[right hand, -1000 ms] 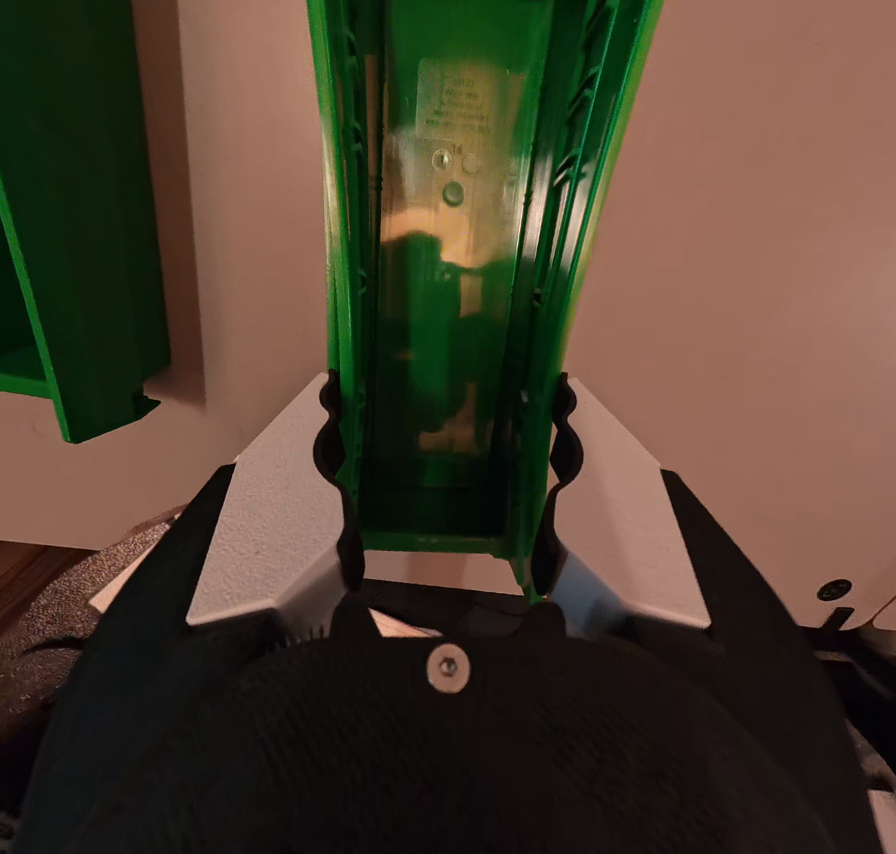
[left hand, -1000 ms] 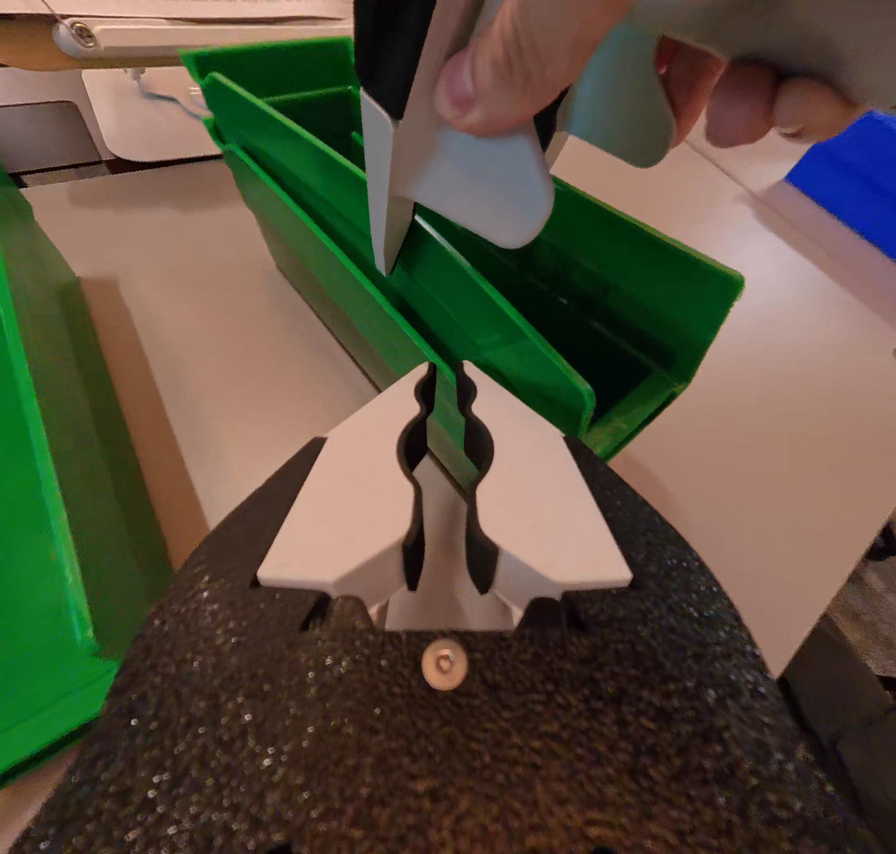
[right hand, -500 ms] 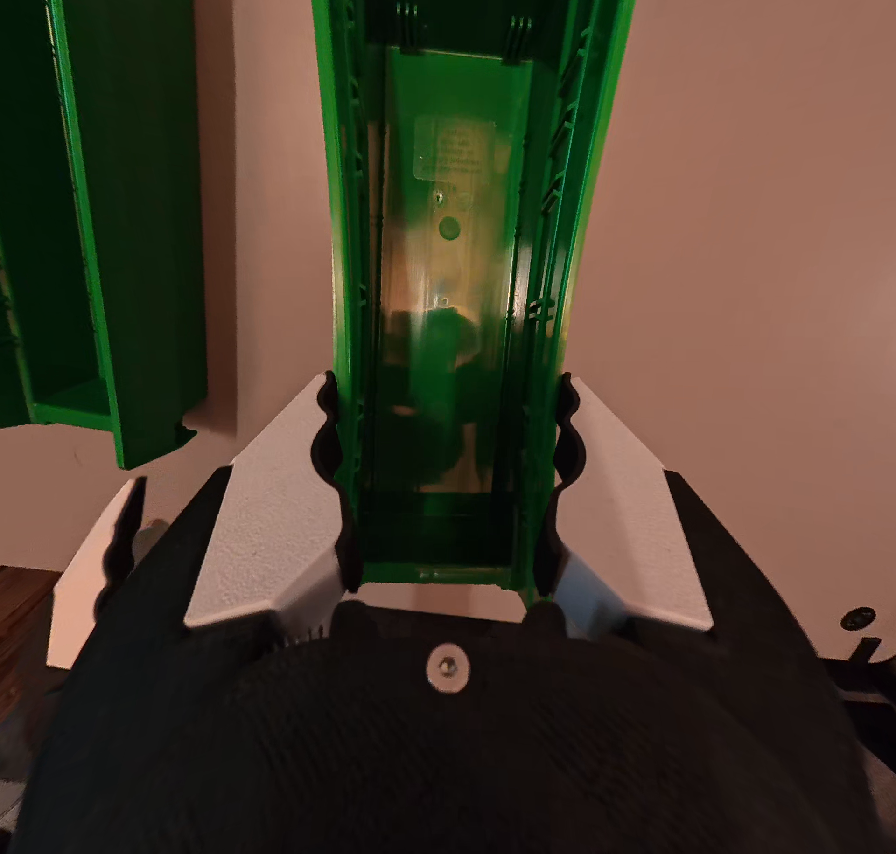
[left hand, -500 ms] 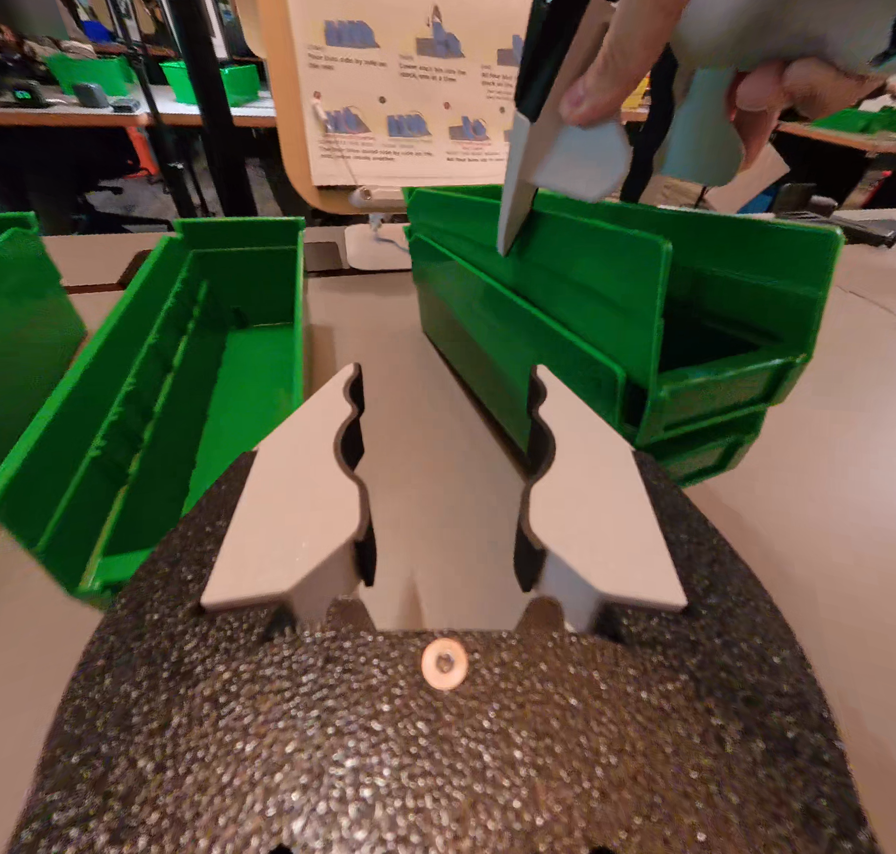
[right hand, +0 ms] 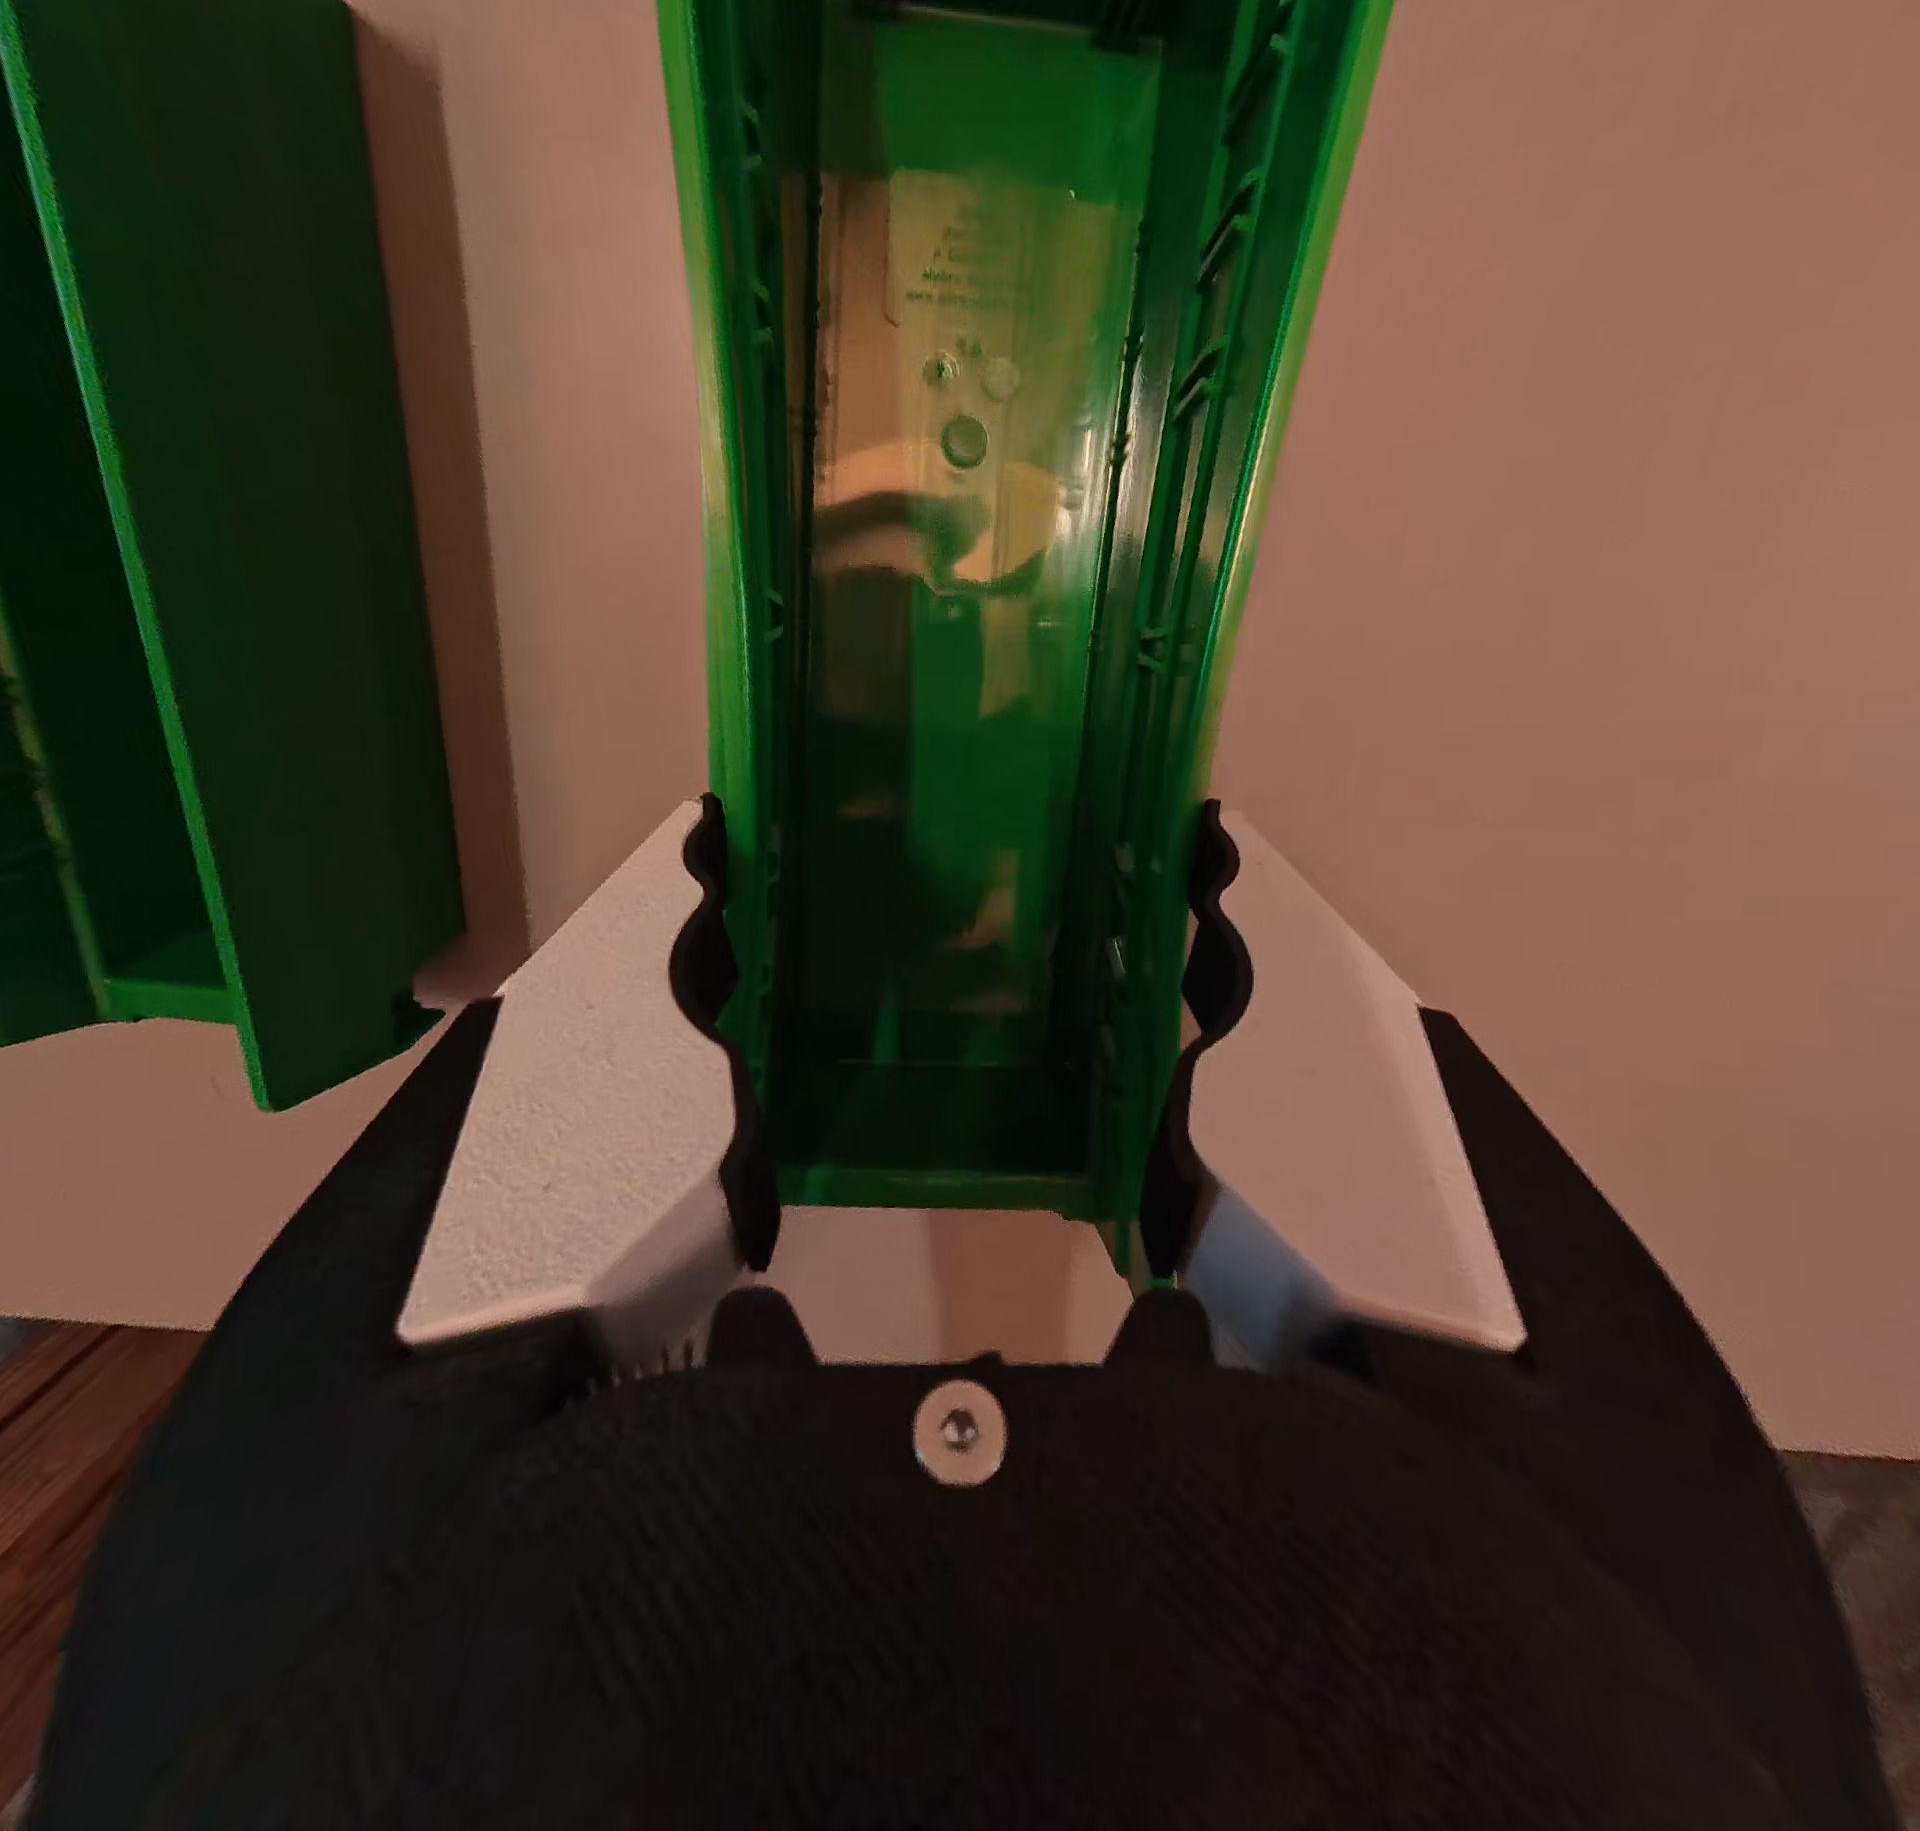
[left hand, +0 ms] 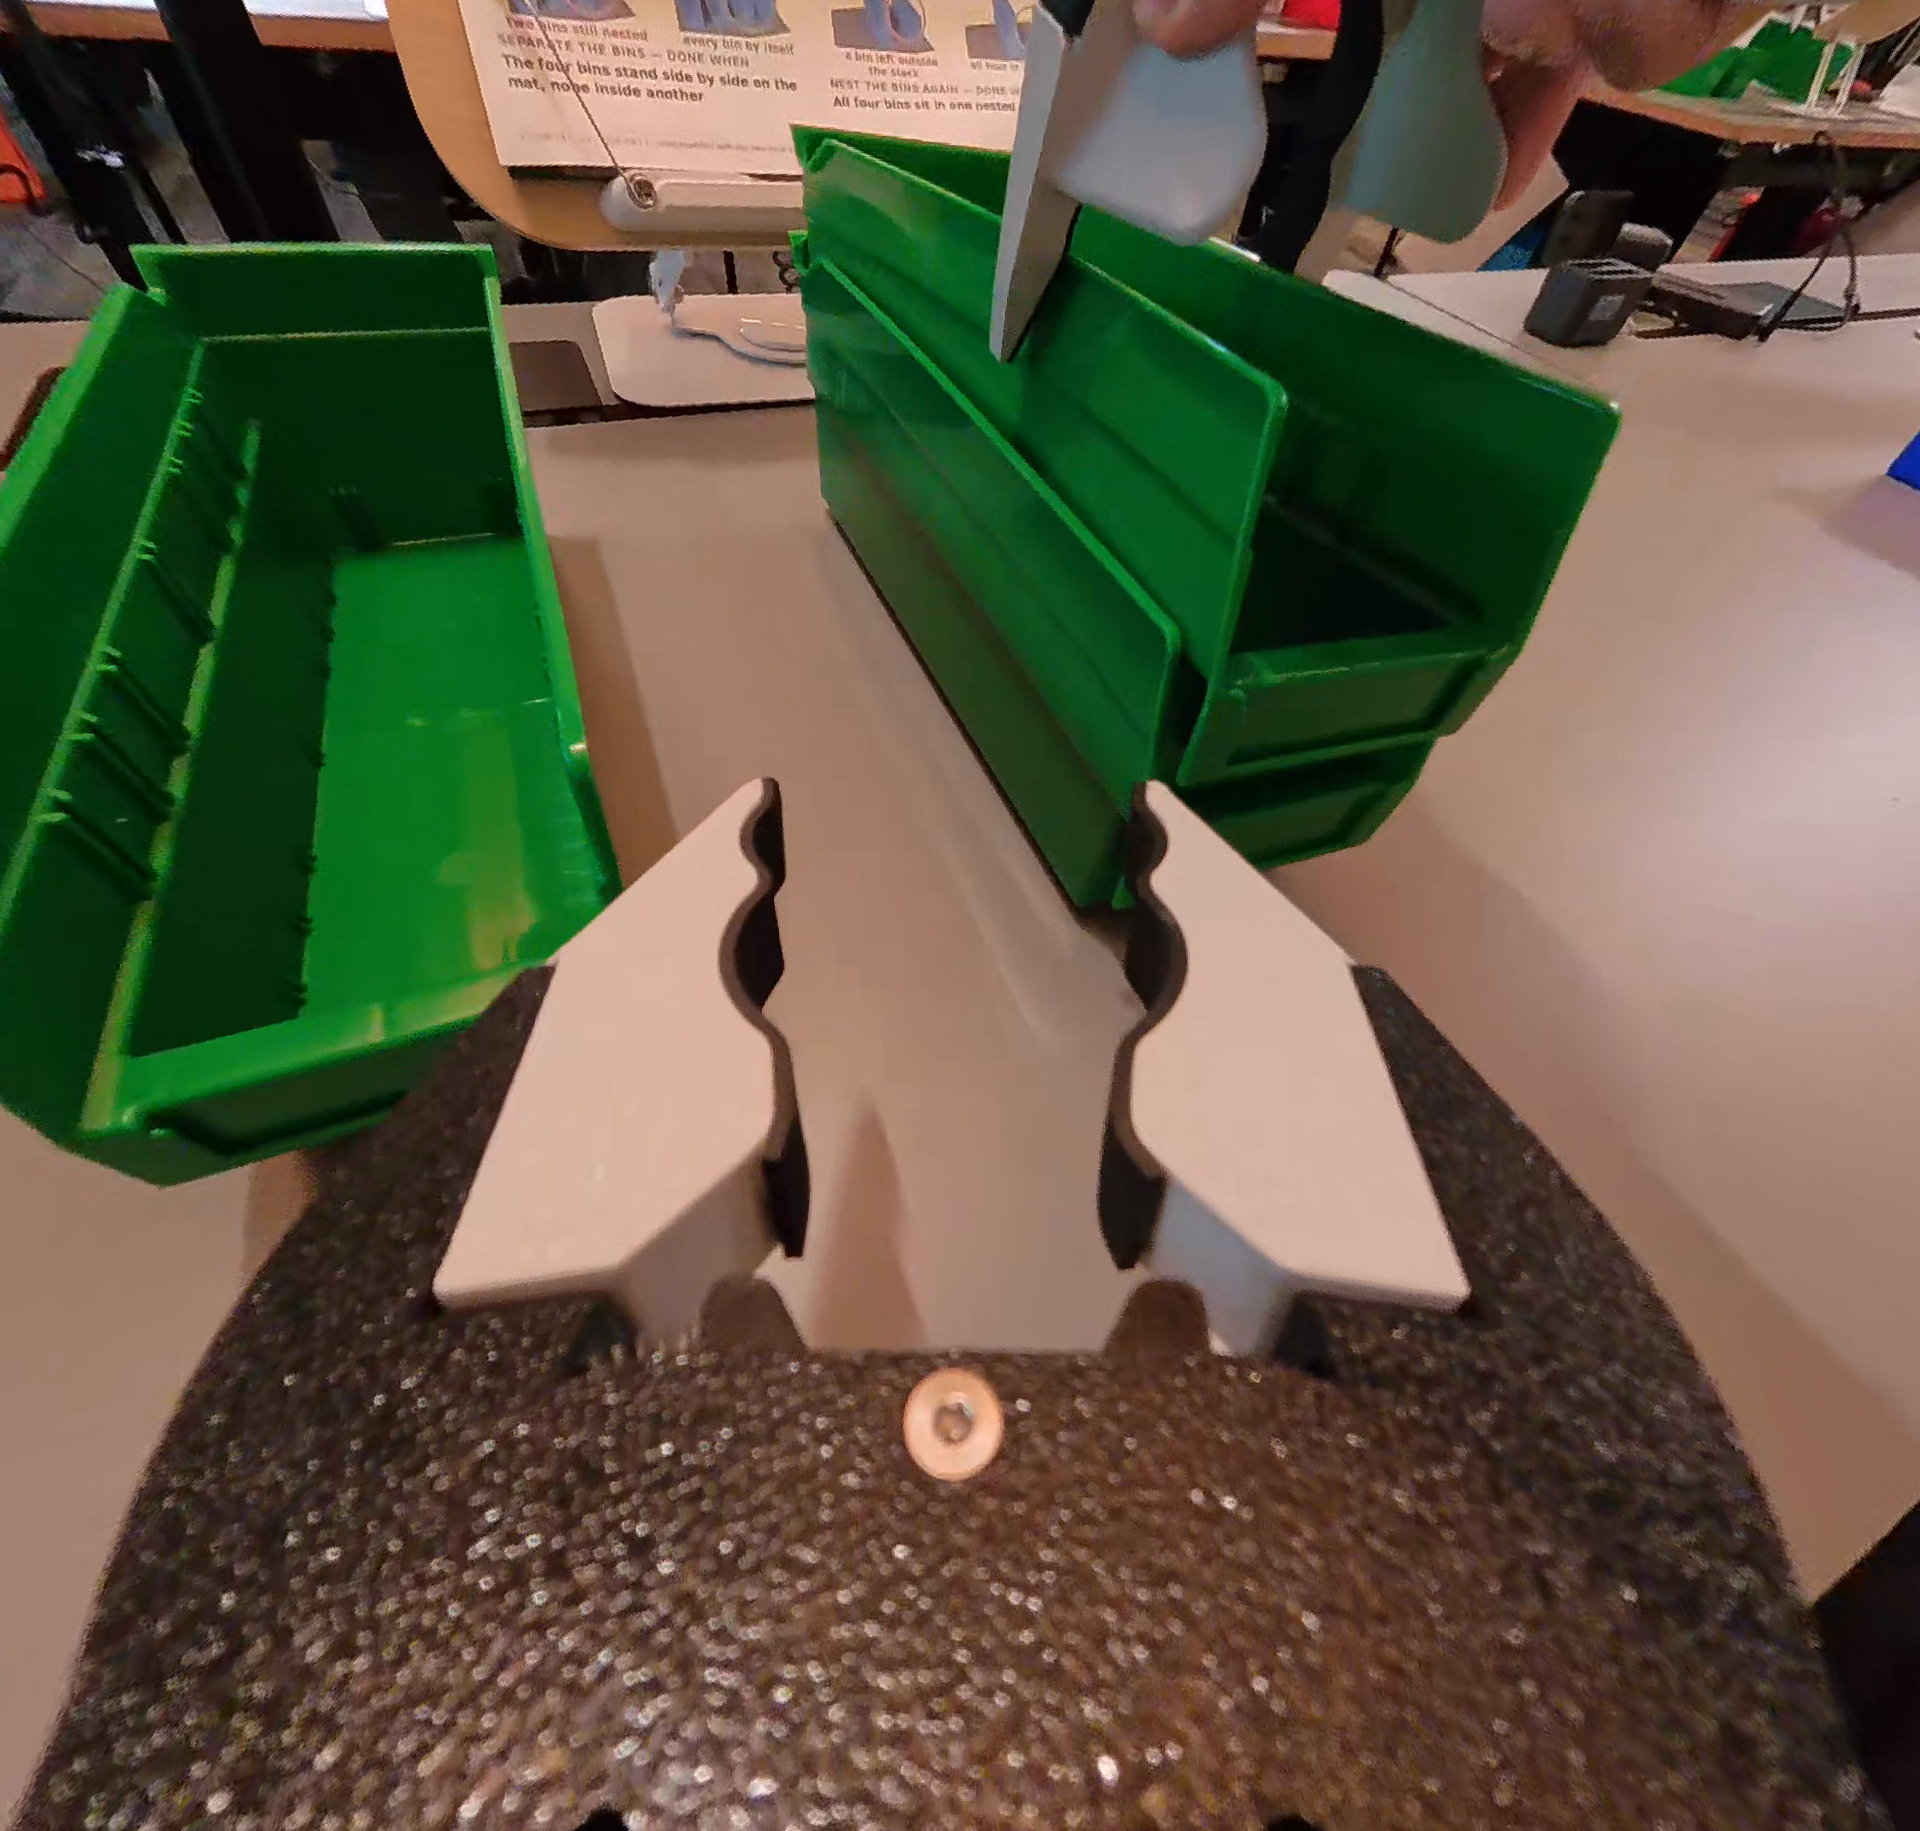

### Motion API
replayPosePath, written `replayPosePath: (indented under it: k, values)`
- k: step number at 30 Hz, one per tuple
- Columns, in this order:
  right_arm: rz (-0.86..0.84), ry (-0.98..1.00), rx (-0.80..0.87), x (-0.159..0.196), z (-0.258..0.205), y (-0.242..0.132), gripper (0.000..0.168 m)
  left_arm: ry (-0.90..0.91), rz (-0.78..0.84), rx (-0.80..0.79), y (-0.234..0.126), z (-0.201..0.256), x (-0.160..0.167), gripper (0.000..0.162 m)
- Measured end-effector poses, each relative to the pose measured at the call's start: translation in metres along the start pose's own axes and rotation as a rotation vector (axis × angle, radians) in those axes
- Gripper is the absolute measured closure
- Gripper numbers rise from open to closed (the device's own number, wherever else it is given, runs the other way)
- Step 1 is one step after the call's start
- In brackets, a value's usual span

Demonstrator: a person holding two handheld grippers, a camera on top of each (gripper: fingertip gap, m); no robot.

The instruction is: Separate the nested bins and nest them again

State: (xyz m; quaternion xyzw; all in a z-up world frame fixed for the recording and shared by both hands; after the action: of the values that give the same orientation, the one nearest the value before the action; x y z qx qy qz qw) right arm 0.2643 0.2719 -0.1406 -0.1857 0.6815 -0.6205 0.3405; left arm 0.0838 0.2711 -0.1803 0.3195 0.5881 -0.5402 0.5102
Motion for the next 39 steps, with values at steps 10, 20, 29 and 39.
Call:
replayPosePath:
  k: [10, 20, 29, 39]
  values:
    - [0.058, -0.063, 0.046, 0.0, 0.008, 0.006, 0.062, -0.007, -0.044, 0.021, 0.001, 0.0, 0.005, 0.098]
    - [0.089, -0.043, -0.012, -0.019, 0.012, 0.005, 0.058, -0.035, -0.067, 0.039, 0.003, -0.005, 0.009, 0.098]
    - [0.045, -0.064, 0.014, -0.027, 0.011, 0.018, 0.052, -0.034, -0.094, 0.042, 0.005, -0.008, 0.014, 0.099]
    - [0.021, -0.004, -0.026, -0.034, 0.01, 0.016, 0.075, -0.039, -0.126, 0.048, 0.008, -0.011, 0.021, 0.1]
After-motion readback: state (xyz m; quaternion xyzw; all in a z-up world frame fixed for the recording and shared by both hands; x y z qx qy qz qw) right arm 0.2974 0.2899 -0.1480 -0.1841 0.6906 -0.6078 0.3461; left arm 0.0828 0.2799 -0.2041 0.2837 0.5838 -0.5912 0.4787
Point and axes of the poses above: each gripper's, where its closed fingertips meet, y out along the fingers, x out of its underside, z = x × y across the jaws, the point moved 3 cm from there along -y, back along the fingers, and after that the axes turned 2 degrees about x, right-handed, at the moved point
